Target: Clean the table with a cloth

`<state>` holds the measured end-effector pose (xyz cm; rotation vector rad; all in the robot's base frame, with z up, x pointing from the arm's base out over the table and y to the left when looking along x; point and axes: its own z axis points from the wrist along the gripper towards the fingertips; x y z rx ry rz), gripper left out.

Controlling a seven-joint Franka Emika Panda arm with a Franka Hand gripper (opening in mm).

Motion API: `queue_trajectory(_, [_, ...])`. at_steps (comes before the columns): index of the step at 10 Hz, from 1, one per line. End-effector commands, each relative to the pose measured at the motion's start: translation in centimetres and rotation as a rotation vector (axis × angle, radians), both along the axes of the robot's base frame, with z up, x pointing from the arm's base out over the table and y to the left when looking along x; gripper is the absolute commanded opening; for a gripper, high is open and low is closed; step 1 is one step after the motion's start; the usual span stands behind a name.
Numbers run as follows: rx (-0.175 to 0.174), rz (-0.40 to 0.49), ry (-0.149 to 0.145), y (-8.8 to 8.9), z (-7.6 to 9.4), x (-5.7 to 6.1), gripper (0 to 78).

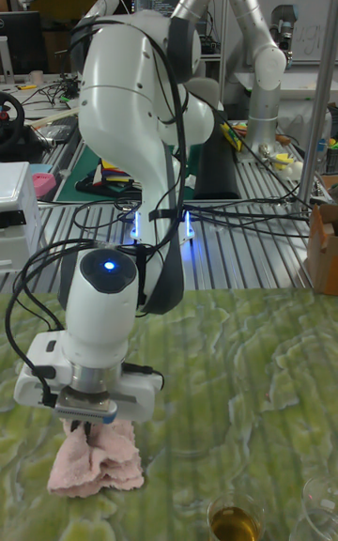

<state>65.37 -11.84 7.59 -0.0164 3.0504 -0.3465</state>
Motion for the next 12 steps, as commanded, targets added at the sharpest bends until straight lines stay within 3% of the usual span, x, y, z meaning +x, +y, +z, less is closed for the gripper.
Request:
queue_trajectory(1, [0.053, -0.131, -0.011, -0.1, 0.2, 0.1, 1.3])
queue_trajectory(4, [0.117, -0.237, 0.005, -0.1, 0.2, 0.1, 1.3])
queue_trajectory(6, [0.134, -0.210, 0.008, -0.5, 0.2, 0.1, 1.3])
queue_trajectory(8, [0.106, -0.151, 0.015, -3.2, 0.0, 0.4, 1.3])
queue_trajectory(11, [0.084, -0.139, 0.024, -5.0, -0.1, 0.5, 1.3])
queue_trajectory(12, [0.002, -0.103, 0.027, -5.2, -0.2, 0.3, 1.3])
